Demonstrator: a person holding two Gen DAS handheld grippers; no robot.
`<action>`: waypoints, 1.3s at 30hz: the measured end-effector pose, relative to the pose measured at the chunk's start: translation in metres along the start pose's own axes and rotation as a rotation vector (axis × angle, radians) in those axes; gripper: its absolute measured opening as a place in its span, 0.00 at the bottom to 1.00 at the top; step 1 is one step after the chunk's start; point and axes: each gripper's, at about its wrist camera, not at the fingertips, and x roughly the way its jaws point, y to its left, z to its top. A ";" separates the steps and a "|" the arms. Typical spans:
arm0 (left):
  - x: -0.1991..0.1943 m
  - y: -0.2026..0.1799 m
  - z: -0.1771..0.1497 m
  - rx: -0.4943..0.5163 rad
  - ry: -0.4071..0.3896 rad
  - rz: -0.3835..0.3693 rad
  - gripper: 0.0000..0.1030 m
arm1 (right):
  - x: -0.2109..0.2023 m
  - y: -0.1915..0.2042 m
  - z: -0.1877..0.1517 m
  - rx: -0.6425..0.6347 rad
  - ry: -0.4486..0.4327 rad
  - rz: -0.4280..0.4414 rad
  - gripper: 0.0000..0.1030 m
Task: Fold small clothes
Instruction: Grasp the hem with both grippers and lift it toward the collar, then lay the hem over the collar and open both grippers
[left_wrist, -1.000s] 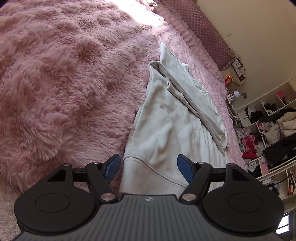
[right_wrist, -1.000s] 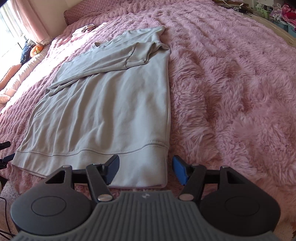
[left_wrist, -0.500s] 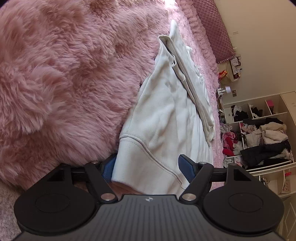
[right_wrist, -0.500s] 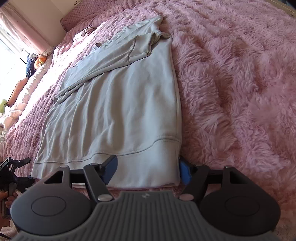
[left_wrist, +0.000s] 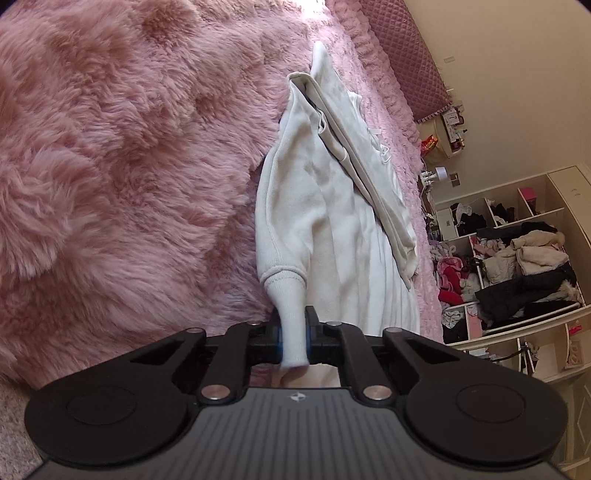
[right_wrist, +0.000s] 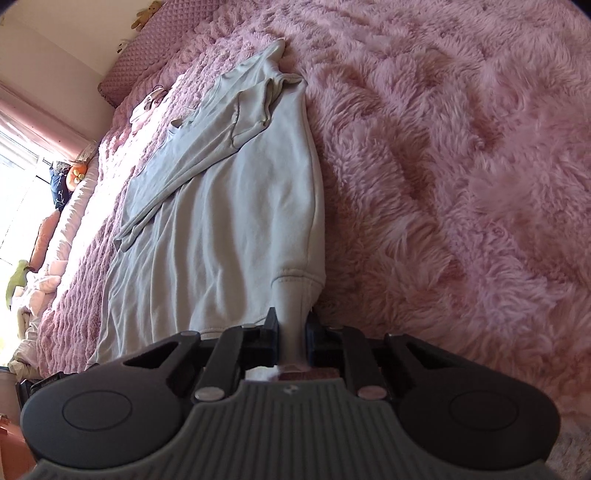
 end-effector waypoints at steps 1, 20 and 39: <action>-0.002 -0.002 -0.001 0.009 -0.007 -0.024 0.06 | -0.002 0.002 0.001 0.003 -0.001 0.009 0.08; 0.020 -0.042 0.108 -0.037 -0.123 -0.329 0.05 | -0.014 0.038 0.106 0.137 -0.238 0.209 0.03; 0.159 -0.072 0.291 0.082 -0.121 -0.238 0.05 | 0.150 0.078 0.319 0.145 -0.338 0.101 0.02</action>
